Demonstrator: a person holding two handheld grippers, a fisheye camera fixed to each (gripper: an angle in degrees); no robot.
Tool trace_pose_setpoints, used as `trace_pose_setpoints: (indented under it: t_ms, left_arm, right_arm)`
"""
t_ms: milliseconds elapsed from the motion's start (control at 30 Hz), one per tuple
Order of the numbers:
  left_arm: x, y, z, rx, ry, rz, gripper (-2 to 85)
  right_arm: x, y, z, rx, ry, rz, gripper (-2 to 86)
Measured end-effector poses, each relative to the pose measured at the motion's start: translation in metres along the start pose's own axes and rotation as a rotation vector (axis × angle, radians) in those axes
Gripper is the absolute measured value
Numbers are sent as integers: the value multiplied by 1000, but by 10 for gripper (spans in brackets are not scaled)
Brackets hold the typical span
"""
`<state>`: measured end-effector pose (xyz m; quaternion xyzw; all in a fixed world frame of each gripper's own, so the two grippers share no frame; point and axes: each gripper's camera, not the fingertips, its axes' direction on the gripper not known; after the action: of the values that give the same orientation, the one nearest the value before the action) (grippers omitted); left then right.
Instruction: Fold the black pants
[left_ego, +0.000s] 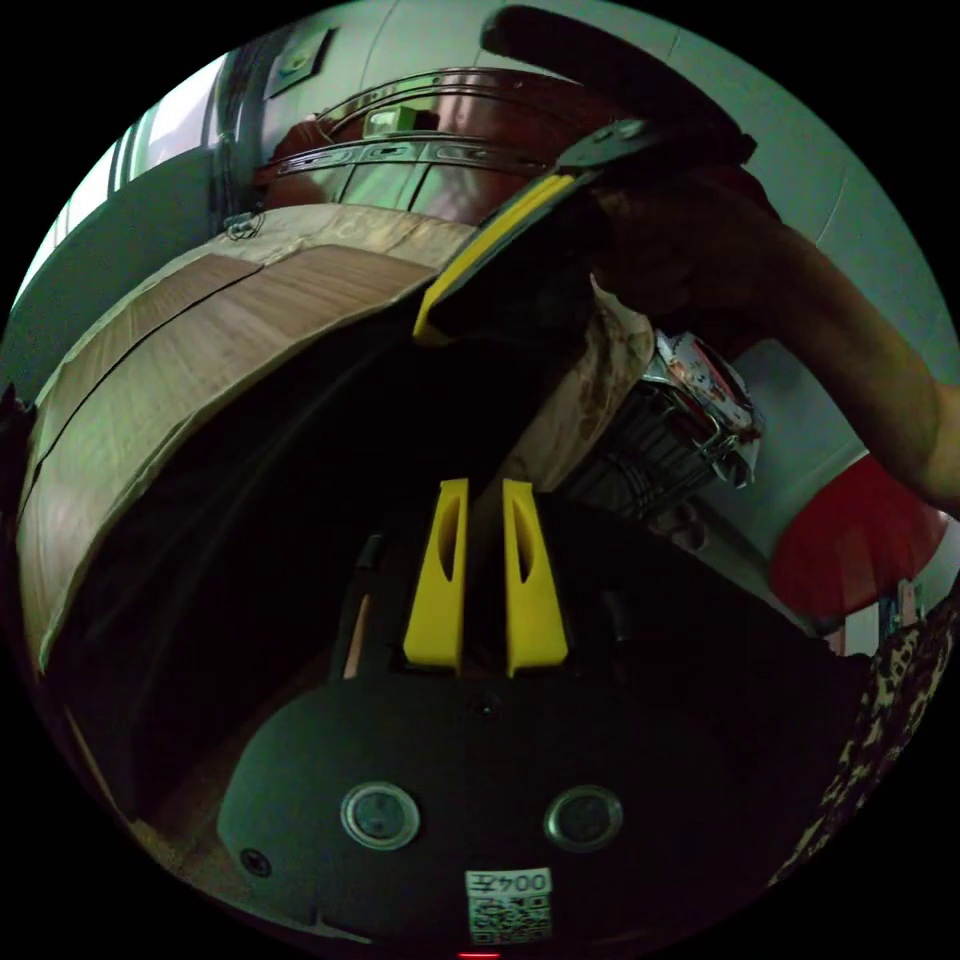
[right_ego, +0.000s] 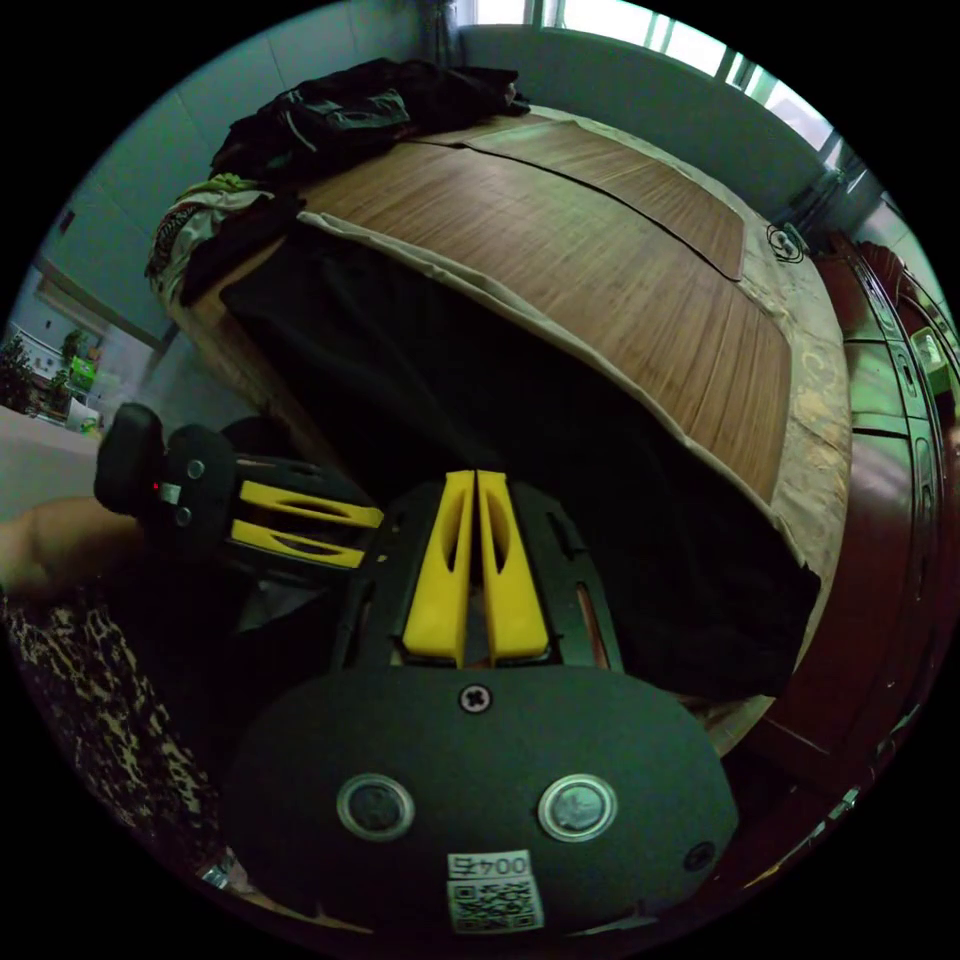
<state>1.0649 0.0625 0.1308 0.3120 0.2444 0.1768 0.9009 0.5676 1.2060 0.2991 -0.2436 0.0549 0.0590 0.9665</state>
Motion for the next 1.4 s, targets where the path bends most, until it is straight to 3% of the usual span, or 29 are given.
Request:
trace_pose_setpoints:
  t_ms: [600,867,1033,1200,1400]
  left_arm:
    - [56,-66,63,67,82,66,78]
    - [78,-52,71,15,88,73,62]
    - [77,-41,57,-37,171,94,50]
    - [45,10,0,56,114,11,36]
    - [-39,108,-77,39,-229,-274,23]
  right_arm:
    - [-13,8,-10,-44,-111,13,-7]
    - [33,52,-2,-32,45,327,-7]
    - [34,74,28,-85,0,397,-2]
    - [-3,100,21,58,28,398,21]
    - [-55,118,57,10,181,415,-5]
